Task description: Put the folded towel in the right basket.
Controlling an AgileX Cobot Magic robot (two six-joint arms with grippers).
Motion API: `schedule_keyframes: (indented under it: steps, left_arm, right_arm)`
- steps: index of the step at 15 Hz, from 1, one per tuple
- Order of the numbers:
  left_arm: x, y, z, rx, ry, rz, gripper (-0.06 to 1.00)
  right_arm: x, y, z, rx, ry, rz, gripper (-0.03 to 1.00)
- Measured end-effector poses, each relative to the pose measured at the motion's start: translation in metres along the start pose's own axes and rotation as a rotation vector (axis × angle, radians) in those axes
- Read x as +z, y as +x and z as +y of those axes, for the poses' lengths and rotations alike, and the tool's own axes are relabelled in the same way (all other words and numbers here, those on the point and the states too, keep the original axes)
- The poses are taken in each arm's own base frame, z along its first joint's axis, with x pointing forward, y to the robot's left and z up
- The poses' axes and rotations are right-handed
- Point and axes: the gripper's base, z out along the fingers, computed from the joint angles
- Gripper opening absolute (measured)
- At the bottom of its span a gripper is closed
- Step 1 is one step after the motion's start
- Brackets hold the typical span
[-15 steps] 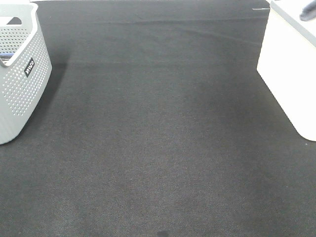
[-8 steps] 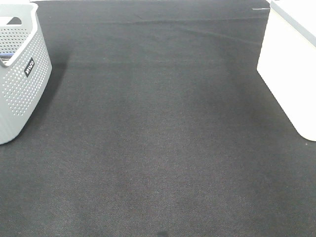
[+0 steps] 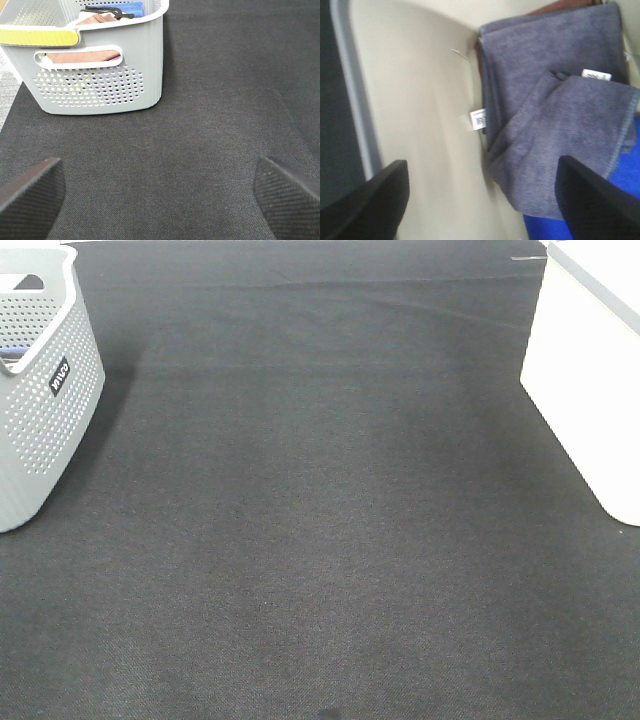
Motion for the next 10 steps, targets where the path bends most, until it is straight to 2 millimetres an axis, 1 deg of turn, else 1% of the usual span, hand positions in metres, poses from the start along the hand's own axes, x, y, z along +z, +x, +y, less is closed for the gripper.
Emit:
schedule_keyframes:
  steps: [1,2,3,4,6,8,9,10]
  left_arm:
    - [0.000,0.000,0.000,0.000,0.000,0.000,0.97]
    - [0.000,0.000,0.000,0.000,0.000,0.000,0.97]
    - [0.000,0.000,0.000,0.000,0.000,0.000,0.97]
    - [0.000,0.000,0.000,0.000,0.000,0.000,0.97]
    - [0.000,0.000,0.000,0.000,0.000,0.000,0.97]
    - [0.000,0.000,0.000,0.000,0.000,0.000,0.97]
    - [0.000,0.000,0.000,0.000,0.000,0.000,0.97]
    - [0.000,0.000,0.000,0.000,0.000,0.000,0.97]
  right_arm:
    - [-0.007,0.000,0.009,-0.027,-0.012,-0.013,0.75]
    - [-0.018,0.001,0.025,-0.062,-0.021,-0.032,0.75]
    - [-0.032,0.005,0.052,-0.132,-0.026,-0.055,0.75]
    - [-0.039,0.010,0.075,-0.188,-0.032,-0.065,0.75]
    - [-0.049,0.021,0.114,-0.280,-0.039,-0.077,0.75]
    - [-0.062,0.032,0.141,-0.340,-0.031,-0.093,0.75]
    - [-0.069,0.041,0.150,-0.361,-0.026,-0.092,0.75]
    - [-0.076,0.049,0.153,-0.371,-0.027,-0.085,0.75]
